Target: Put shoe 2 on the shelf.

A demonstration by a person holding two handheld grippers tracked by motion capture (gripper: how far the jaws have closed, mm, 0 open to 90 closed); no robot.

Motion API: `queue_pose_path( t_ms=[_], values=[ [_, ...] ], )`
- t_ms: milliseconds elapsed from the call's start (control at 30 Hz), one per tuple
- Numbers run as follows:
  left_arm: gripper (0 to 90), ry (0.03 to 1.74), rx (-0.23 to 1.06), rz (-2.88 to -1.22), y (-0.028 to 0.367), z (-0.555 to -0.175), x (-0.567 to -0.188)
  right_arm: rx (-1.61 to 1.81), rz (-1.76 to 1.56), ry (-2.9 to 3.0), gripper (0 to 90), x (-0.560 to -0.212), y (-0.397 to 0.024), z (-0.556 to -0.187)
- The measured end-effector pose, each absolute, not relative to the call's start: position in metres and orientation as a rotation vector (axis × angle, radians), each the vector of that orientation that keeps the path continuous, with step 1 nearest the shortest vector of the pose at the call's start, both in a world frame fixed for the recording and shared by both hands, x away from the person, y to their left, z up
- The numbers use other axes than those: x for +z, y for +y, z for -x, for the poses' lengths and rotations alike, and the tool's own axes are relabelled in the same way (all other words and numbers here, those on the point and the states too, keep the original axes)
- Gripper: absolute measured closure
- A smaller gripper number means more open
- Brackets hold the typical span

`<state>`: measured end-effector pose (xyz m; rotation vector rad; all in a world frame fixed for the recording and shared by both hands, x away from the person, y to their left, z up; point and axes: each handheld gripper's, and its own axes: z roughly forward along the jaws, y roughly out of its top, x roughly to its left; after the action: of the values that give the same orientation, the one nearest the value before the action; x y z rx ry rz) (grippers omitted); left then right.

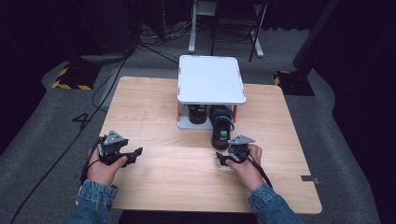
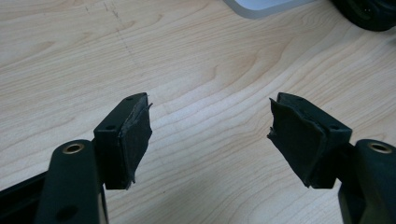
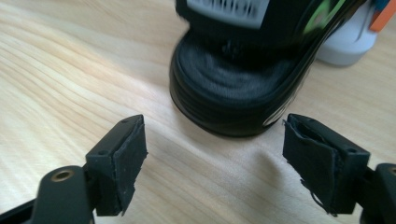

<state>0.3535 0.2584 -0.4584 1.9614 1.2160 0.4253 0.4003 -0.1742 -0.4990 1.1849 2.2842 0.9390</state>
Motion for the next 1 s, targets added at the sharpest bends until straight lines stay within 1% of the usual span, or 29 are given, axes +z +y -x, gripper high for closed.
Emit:
queue_pose_path(
  t_ms=[100, 167, 300, 400, 467, 533, 567, 700, 1000],
  values=[
    [28.9, 1.224, 0.423, -1.965, 0.260, -0.350, -0.459, 0.969, -1.202, 2.242, 22.6, -0.503, -0.174, -0.405],
    [28.9, 1.228, 0.425, -1.964, 0.262, -0.348, -0.460, 0.981, -1.210, 2.216, 27.4, -0.504, -0.175, -0.409],
    [28.9, 1.241, 0.432, -1.960, 0.265, -0.344, -0.460, 1.014, -1.233, 2.226, 27.1, -0.502, -0.178, -0.414],
    [28.9, 1.248, 0.436, -1.957, 0.267, -0.342, -0.461, 1.070, -1.218, 2.184, 29.2, -0.494, -0.179, -0.417],
    [28.9, 1.253, 0.437, -1.965, 0.268, -0.341, -0.462, 1.107, -1.189, 2.147, 33.5, -0.486, -0.179, -0.421],
    [28.9, 1.253, 0.433, -1.970, 0.267, -0.340, -0.464, 1.102, -1.142, 2.140, 43.1, -0.482, -0.178, -0.427],
    [28.9, 1.255, 0.432, -1.972, 0.266, -0.340, -0.464, 1.110, -1.147, 2.148, 44.4, -0.482, -0.177, -0.431],
    [28.8, 1.254, 0.433, -1.970, 0.266, -0.340, -0.463, 1.148, -1.161, 2.145, 44.7, -0.482, -0.176, -0.451],
    [28.8, 1.245, 0.428, -1.985, 0.263, -0.343, -0.465, 1.157, -1.120, 2.149, 47.0, -0.484, -0.170, -0.481]
  ],
)
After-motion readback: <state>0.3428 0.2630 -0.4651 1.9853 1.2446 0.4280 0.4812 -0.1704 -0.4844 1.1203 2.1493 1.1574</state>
